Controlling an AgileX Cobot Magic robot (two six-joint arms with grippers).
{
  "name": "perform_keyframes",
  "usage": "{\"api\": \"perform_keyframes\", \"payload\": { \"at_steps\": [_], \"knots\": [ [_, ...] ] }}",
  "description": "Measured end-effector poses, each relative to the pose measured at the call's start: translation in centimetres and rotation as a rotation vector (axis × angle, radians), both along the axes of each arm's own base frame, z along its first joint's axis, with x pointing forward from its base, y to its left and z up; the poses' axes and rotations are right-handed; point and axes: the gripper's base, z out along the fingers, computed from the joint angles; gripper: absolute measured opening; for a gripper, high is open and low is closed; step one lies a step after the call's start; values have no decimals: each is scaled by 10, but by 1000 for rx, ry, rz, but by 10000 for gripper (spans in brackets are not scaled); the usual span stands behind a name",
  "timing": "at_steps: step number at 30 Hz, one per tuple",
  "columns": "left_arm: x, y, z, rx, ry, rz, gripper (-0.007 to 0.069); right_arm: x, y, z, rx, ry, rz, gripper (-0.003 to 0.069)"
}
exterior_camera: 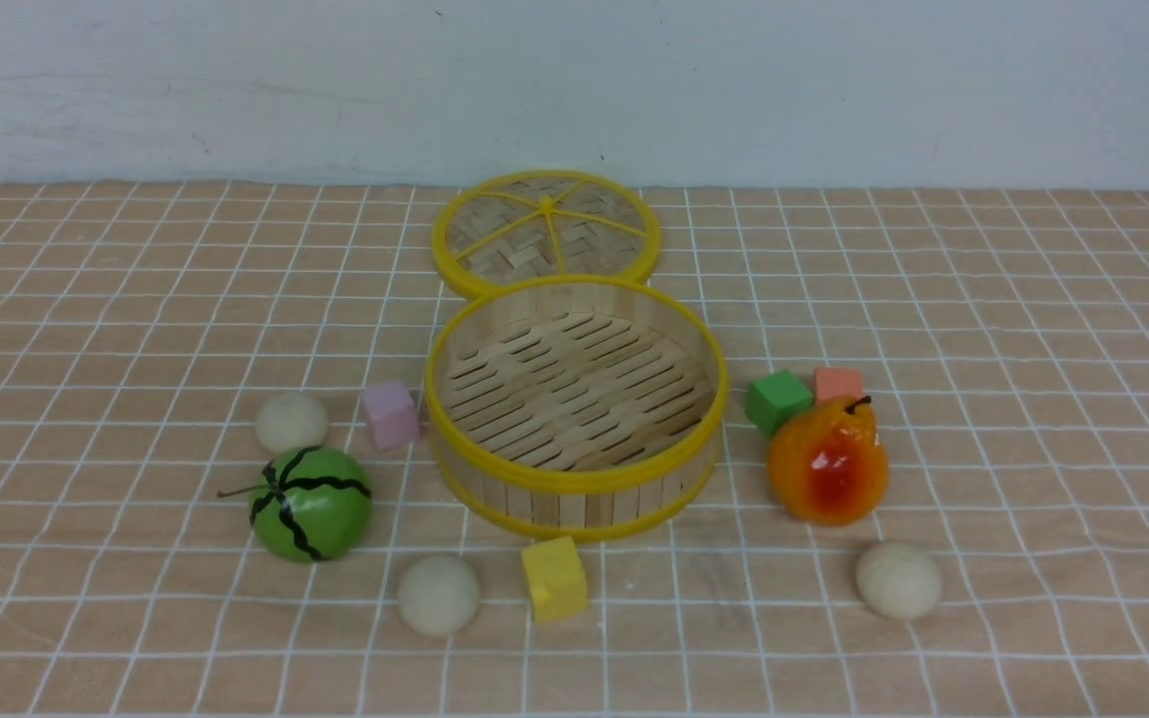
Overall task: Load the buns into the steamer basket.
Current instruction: Use the left arm to grab a steamed stuffed bun
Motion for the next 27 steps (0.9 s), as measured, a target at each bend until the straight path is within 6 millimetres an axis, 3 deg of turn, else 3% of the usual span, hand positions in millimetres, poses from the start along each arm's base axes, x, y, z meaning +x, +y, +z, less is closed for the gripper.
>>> {"api": "perform_keyframes", "payload": {
  "at_steps": [2,4,7,9,11,21,27],
  "knots": [
    [16,-1,-9,8,64,0,138,0,0,0,0,0,0,241],
    [51,-5,-33,-20,189,2,141,0,0,0,0,0,0,241],
    [86,-10,-61,-78,307,12,144,0,0,0,0,0,0,241],
    [98,-11,-71,-93,347,16,145,0,0,0,0,0,0,241],
    [128,-15,-92,-113,459,22,148,0,0,0,0,0,0,241],
    [220,-26,-120,-44,759,-10,178,0,0,0,0,0,0,241],
    [260,-26,-156,19,854,-6,244,0,0,0,1,0,0,241]
  ]
}}
